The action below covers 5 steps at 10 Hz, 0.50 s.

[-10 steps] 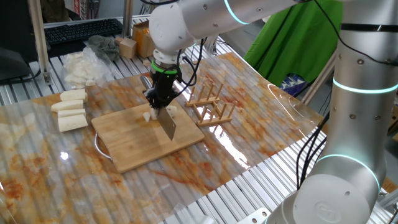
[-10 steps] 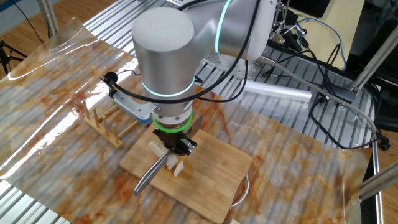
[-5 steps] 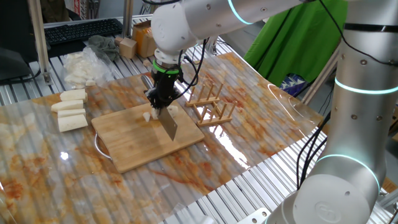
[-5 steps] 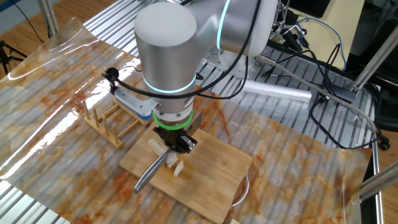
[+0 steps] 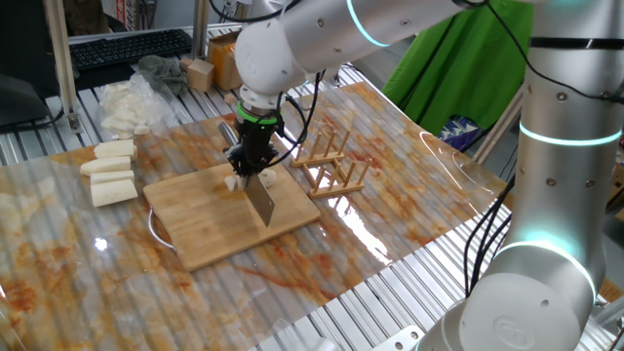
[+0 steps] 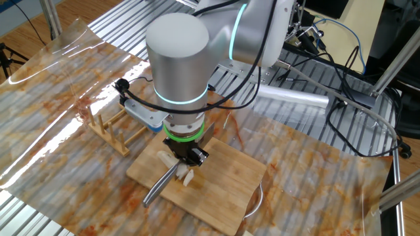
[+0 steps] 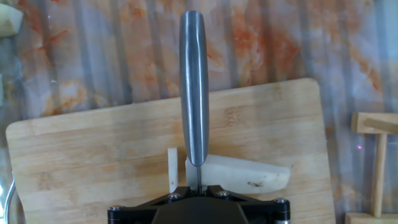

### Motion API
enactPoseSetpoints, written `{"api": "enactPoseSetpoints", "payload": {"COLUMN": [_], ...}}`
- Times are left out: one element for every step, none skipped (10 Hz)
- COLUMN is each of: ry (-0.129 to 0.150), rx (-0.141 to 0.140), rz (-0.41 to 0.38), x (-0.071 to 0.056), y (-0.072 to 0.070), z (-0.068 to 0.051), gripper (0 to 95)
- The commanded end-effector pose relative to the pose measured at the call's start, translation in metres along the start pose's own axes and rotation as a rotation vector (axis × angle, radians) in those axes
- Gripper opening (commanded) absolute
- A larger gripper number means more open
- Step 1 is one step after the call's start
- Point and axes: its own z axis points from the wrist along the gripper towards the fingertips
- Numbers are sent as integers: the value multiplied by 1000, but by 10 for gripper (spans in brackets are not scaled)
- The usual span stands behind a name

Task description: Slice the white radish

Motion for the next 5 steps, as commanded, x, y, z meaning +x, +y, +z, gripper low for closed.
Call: {"api": "enactPoseSetpoints", "payload": {"ry": [9,8,11,19,17], "rx": [7,11,16,16,15], "rz": [-4,-6,-9,-10,-9], "x": [4,6,6,6,5], "y": [-4,-5,-5,-5,-4], "z": [-11,-14,-14,-14,-11], "gripper": [0,0,0,0,0]}}
